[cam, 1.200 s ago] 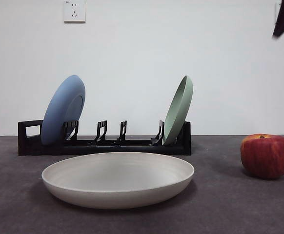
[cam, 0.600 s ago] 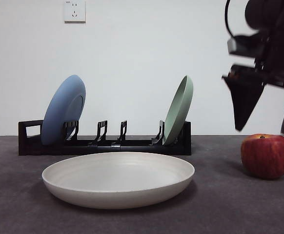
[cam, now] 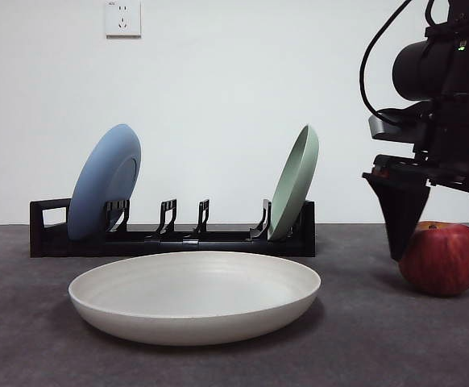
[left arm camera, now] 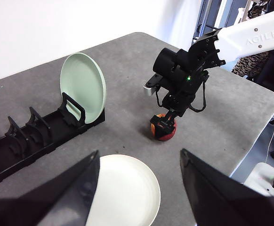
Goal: Take the yellow plate from the plate rack,put the plate on the table,take the apple from the table,put the apple in the plate
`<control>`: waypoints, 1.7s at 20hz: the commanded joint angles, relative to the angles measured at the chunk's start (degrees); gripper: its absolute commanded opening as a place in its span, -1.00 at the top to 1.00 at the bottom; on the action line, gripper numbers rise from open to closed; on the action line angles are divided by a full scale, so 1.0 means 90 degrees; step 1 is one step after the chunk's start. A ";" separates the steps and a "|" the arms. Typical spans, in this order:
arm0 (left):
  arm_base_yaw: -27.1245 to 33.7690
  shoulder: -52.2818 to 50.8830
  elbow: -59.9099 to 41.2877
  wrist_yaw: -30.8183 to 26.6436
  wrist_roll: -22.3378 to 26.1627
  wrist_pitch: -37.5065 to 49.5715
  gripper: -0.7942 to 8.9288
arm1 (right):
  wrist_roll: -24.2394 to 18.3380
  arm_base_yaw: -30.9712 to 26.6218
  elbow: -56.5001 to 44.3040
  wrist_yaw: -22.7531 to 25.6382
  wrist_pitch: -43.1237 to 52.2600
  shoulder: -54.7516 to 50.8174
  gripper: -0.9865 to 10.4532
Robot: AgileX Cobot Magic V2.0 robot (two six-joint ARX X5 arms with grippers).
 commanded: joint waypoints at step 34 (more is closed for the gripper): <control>0.0015 -0.0005 0.0002 0.0046 -0.0053 -0.0134 0.25 | 0.0918 0.3466 0.1239 0.0027 0.0971 0.1309 0.85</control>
